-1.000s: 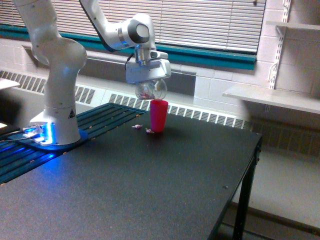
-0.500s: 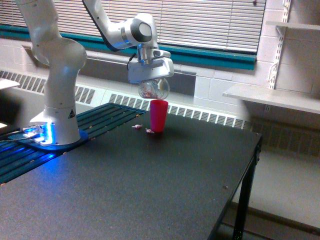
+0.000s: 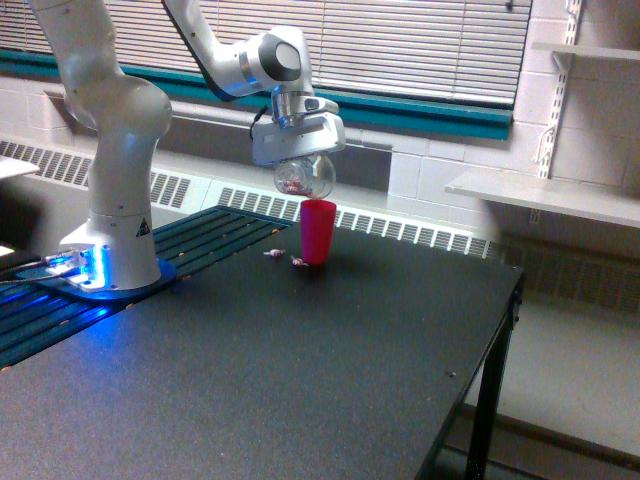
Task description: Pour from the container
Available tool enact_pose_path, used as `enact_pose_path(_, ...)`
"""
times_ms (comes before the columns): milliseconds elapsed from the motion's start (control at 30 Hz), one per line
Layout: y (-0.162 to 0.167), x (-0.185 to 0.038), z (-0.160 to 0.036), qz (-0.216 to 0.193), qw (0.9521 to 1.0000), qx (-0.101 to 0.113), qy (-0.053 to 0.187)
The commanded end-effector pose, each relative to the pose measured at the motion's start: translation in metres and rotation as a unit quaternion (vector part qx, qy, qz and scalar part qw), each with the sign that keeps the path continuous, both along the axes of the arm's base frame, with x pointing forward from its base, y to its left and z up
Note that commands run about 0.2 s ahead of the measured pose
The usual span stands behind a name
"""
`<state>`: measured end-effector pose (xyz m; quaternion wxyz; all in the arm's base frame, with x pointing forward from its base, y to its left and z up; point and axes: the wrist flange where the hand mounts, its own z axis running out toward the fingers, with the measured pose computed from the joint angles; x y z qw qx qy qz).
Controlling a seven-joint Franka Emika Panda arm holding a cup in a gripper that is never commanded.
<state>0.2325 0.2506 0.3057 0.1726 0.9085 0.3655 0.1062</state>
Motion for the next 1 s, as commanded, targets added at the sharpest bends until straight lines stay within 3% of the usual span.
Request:
enact_pose_path(33,-0.0027,-0.0073,-0.0007,0.011,0.9999,-0.012,0.005)
enact_pose_path(1000,0.0053,-0.0079,0.0021,0.024,0.9994,-0.023,0.0)
